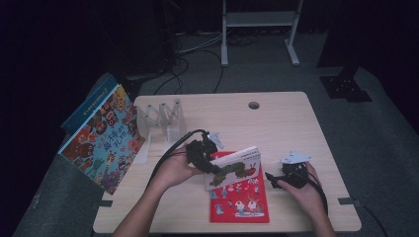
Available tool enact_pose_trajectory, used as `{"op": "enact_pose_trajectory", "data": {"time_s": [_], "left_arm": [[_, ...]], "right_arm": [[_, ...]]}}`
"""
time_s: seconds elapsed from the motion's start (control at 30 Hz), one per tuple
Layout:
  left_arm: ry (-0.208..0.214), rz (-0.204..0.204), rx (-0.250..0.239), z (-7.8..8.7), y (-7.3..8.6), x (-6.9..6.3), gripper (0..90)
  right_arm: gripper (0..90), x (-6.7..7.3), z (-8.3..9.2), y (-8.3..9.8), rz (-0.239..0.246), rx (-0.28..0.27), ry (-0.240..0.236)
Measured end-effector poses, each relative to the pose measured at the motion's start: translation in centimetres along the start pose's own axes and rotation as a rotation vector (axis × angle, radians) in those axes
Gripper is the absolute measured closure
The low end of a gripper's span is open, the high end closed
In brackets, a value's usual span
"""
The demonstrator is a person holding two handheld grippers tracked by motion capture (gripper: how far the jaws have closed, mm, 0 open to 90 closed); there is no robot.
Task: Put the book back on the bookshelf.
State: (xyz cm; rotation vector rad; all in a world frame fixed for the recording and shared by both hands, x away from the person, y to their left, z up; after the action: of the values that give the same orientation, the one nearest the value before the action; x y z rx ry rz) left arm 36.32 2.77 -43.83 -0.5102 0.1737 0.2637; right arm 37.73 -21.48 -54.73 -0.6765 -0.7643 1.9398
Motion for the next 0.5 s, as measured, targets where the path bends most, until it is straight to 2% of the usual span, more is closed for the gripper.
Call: {"op": "enact_pose_trajectory", "data": {"time_s": [0.17,0.27,0.33,0.5], "left_arm": [[0.009,0.031,0.011,-0.2,-0.2,0.1,74.4],[0.023,0.06,0.007,-0.1,-0.2,0.5,75.1],[0.025,0.066,0.015,0.0,-0.1,0.6,75.2],[0.017,0.094,-0.003,0.8,0.1,0.9,75.4]], "right_arm": [[14.5,-1.1,-0.9,0.6,-0.028,0.027,0.015],[14.5,-1.5,-1.1,0.6,-0.048,0.025,0.02],[13.3,-1.7,-1.3,0.5,-0.068,0.023,0.017],[11.9,-1.9,-1.5,0.5,-0.078,0.024,0.027]]}}
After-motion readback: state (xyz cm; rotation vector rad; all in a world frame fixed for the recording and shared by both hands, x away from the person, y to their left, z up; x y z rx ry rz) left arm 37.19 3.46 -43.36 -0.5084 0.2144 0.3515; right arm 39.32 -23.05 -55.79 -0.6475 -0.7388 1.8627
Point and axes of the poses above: each handheld gripper's, and its own axes: z roughly backward along the jaws, y roughly out of its underside, x roughly to its left, the point moved 8 cm from there along -z, roughly forward along the jaws, and after that the axes turned 10 degrees about y, right-handed, at the moved point
